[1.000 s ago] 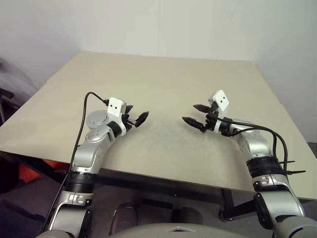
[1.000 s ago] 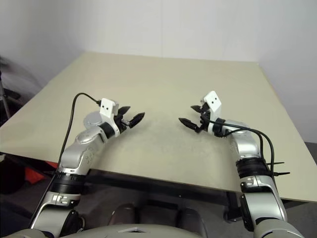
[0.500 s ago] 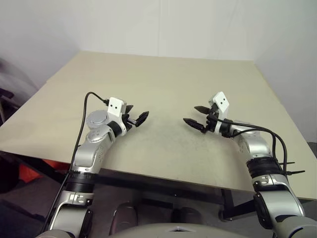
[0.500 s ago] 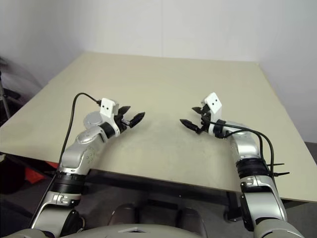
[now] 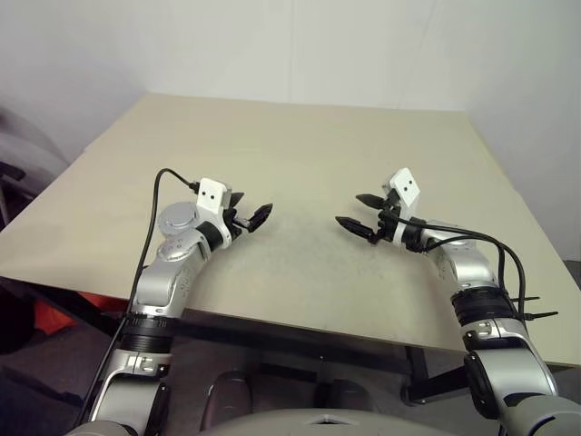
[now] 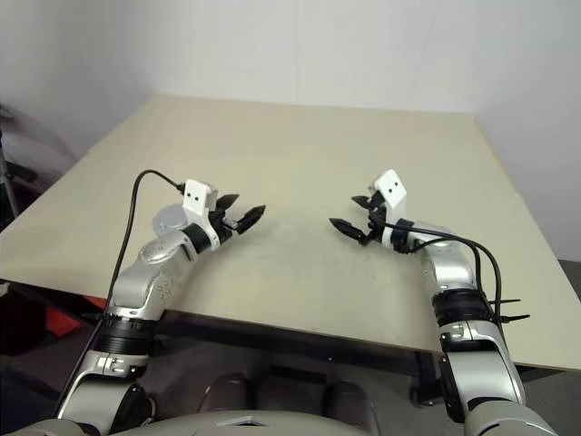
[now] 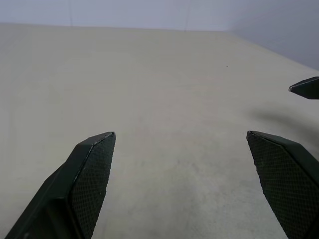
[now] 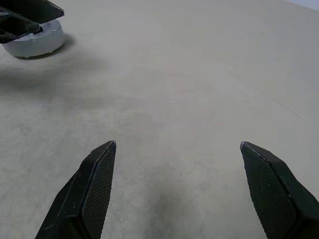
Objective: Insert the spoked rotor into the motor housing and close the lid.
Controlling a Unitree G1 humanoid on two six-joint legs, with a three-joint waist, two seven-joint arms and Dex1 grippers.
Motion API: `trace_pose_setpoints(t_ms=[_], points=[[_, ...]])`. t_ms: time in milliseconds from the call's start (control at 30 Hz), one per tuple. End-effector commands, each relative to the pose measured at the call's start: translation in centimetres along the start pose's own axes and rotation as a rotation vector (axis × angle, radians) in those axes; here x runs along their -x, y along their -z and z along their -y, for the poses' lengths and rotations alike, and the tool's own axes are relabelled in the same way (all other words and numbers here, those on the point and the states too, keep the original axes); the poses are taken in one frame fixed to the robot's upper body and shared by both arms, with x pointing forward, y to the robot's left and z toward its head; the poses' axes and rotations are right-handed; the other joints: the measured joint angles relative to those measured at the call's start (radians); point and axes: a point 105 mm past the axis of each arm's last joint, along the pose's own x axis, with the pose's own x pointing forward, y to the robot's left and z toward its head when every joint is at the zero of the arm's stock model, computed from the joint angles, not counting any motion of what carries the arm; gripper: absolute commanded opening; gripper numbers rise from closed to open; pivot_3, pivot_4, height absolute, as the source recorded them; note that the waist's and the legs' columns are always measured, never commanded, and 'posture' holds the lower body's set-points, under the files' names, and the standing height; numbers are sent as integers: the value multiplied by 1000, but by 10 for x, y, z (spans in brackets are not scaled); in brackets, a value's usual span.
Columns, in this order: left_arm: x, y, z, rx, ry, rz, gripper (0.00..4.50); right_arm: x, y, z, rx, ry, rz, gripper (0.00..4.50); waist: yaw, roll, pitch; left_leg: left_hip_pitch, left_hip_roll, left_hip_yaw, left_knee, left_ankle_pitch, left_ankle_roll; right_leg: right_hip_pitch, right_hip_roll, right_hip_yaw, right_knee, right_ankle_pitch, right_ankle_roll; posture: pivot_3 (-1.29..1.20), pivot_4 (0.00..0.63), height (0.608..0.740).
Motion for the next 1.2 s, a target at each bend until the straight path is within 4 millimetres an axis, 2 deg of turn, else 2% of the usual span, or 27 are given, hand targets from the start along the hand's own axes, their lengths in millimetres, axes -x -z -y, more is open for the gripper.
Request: trace_pose_setpoints(t_ms=[33,533,1200], points=[[2,-16,0,-30,-2,55,4475,0,-20,6,38,9,58,4500,0,0,0,0,0,0,0,0,0,0,0,0,0,0,0,0,0,740],[4,-16,-1,-34,-2,51,4475,-5,-27,6,43,17,73,4500,0,0,0,-1,0,0,0,0,0,-1,0,0,0,0,0,0,0,740],[-1,-14,2,-26,12,49,4475,1,-26,10,52,48,71,4500,0,0,0,-12,0,0,1,0,0,-10,0,0,0,4,-6,0,0,740]])
